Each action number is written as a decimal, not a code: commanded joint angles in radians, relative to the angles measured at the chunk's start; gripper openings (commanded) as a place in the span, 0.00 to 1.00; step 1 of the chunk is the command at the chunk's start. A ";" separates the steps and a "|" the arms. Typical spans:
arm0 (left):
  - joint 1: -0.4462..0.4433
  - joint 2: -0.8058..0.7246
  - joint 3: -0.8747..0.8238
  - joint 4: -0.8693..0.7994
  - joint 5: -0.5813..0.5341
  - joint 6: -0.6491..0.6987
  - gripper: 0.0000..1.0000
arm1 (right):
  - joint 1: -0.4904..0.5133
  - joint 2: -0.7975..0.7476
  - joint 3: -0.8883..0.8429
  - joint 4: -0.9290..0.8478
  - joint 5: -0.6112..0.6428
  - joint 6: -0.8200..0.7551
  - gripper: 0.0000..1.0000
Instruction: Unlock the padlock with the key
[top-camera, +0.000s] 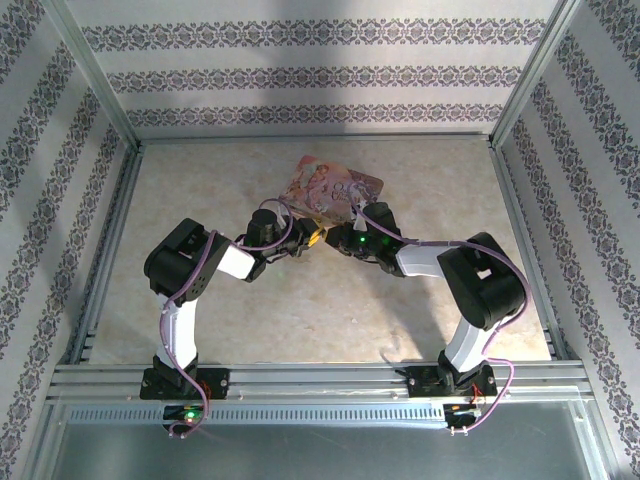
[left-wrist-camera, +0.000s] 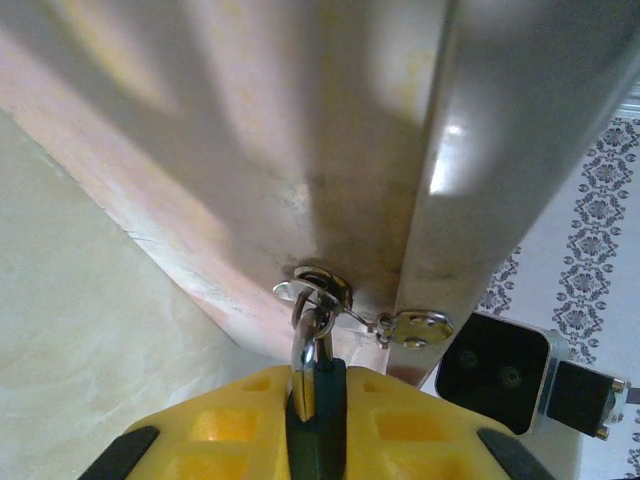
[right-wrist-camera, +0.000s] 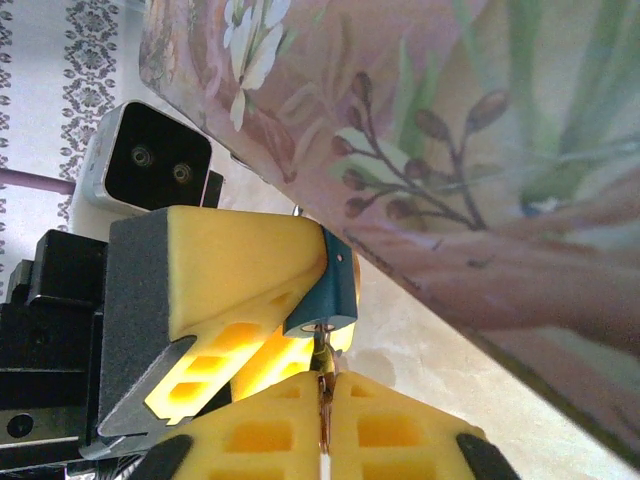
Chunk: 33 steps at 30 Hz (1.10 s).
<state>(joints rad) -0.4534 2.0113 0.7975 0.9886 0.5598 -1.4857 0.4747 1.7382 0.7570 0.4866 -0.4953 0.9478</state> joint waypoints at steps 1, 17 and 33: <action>-0.016 -0.043 0.007 0.009 -0.032 0.022 0.14 | -0.021 -0.072 -0.004 0.030 0.008 -0.014 0.16; -0.025 -0.153 0.016 -0.113 -0.039 0.039 0.10 | -0.039 -0.499 -0.041 -0.317 0.327 -0.625 0.51; -0.039 -0.199 0.001 -0.129 -0.047 -0.015 0.10 | 0.137 -0.650 -0.145 -0.258 0.431 -1.594 0.87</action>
<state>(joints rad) -0.4728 1.8717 0.7967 0.8192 0.5152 -1.4864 0.5941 1.0824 0.6270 0.2104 -0.0952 -0.4046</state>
